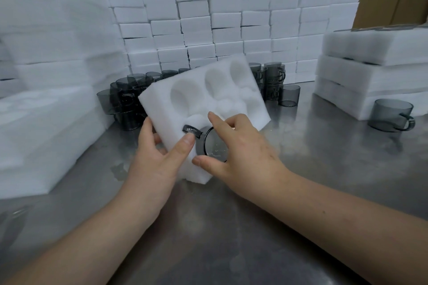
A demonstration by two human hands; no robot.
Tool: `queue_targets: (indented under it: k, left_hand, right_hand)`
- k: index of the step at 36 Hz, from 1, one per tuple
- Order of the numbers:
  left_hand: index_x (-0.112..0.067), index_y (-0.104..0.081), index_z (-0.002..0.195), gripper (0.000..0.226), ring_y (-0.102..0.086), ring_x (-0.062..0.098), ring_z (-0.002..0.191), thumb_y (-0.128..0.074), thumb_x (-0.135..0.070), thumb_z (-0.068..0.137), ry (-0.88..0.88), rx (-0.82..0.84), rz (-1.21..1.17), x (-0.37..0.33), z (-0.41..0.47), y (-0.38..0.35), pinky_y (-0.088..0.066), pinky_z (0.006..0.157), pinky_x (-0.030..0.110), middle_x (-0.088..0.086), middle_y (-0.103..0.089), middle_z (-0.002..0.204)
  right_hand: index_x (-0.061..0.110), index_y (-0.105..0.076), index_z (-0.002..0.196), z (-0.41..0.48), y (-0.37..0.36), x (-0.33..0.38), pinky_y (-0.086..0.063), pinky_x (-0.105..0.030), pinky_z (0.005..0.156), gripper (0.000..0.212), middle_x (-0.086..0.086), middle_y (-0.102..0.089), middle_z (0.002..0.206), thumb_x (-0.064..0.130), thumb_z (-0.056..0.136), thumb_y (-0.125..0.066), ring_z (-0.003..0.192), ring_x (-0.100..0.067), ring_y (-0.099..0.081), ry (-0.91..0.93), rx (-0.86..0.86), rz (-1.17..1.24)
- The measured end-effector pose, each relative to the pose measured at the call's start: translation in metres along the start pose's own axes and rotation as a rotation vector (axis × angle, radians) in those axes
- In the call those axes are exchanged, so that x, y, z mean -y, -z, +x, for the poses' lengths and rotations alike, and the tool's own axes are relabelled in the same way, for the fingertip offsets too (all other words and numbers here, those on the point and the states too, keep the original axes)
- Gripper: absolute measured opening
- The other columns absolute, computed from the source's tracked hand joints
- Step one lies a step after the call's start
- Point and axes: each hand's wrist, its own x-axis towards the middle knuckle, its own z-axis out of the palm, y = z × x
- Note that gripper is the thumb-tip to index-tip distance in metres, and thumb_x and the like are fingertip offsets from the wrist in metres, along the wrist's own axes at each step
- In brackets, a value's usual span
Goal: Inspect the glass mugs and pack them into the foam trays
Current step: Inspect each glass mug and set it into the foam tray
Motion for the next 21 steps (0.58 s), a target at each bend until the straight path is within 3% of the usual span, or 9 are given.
queue_targets:
  k: [5,7,9,13,16,18,21]
  left_hand:
    - [-0.030,-0.047,0.123,0.066,-0.065,0.003,0.092,-0.068,-0.038,0.062,0.017,-0.049,-0.001,0.003,0.002,-0.004,-0.054,0.074,0.026,-0.015,-0.066,0.101]
    - [-0.031,-0.048,0.117,0.060,-0.064,-0.003,0.085,-0.069,-0.031,0.061,0.000,-0.052,-0.011,0.004,0.003,-0.007,-0.051,0.066,0.017,-0.020,-0.067,0.092]
    - [-0.029,-0.045,0.119,0.065,-0.064,-0.004,0.087,-0.071,-0.025,0.060,-0.014,-0.047,-0.019,0.005,0.002,-0.009,-0.050,0.064,0.013,-0.015,-0.066,0.099]
    - [-0.035,-0.043,0.118,0.067,-0.064,0.000,0.094,-0.072,-0.022,0.060,-0.016,-0.034,-0.018,0.005,0.002,-0.007,-0.051,0.067,0.015,-0.013,-0.066,0.106]
    - [-0.034,-0.047,0.115,0.067,-0.063,0.002,0.096,-0.074,-0.035,0.053,0.005,-0.057,-0.018,0.005,0.004,-0.003,-0.049,0.075,0.022,-0.014,-0.066,0.104]
    - [-0.029,-0.050,0.114,0.070,-0.065,0.010,0.097,-0.072,-0.042,0.048,0.033,-0.067,-0.058,0.004,0.005,-0.001,-0.049,0.078,0.029,-0.009,-0.068,0.105]
    - [-0.023,-0.053,0.115,0.071,-0.065,0.018,0.099,-0.072,-0.041,0.050,0.062,-0.063,-0.121,0.003,0.005,0.002,-0.052,0.081,0.039,-0.001,-0.068,0.107]
  right_hand:
    - [0.025,-0.028,0.146,0.000,-0.002,0.003,-0.020,-0.010,0.073,0.083,-0.002,-0.038,0.118,0.054,0.077,-0.063,0.096,-0.012,-0.041,0.041,-0.038,0.012]
    - [0.021,-0.034,0.144,0.000,-0.004,0.006,-0.020,-0.011,0.072,0.081,-0.006,-0.041,0.113,0.051,0.075,-0.066,0.088,-0.012,-0.039,0.070,-0.074,0.021]
    - [0.018,-0.034,0.143,0.000,-0.004,0.008,-0.022,-0.013,0.074,0.081,-0.009,-0.042,0.113,0.049,0.076,-0.066,0.088,-0.016,-0.042,0.091,-0.076,0.017]
    - [0.016,-0.016,0.149,-0.004,-0.002,0.009,-0.025,-0.015,0.082,0.090,-0.005,-0.040,0.119,0.052,0.077,-0.057,0.106,-0.019,-0.043,0.121,-0.030,0.013]
    - [0.016,-0.006,0.149,-0.006,0.002,0.008,-0.019,-0.010,0.076,0.088,0.002,-0.042,0.118,0.045,0.082,-0.055,0.107,-0.010,-0.040,0.096,-0.023,0.060]
    - [0.017,-0.020,0.148,-0.006,0.005,0.006,-0.020,-0.012,0.076,0.076,0.003,-0.045,0.126,0.043,0.084,-0.054,0.110,-0.010,-0.043,0.077,-0.077,0.043]
    - [0.017,-0.040,0.139,-0.004,0.010,0.001,-0.024,-0.022,0.091,0.061,0.002,-0.043,0.133,0.045,0.086,-0.052,0.119,-0.014,-0.039,0.037,-0.171,-0.021]
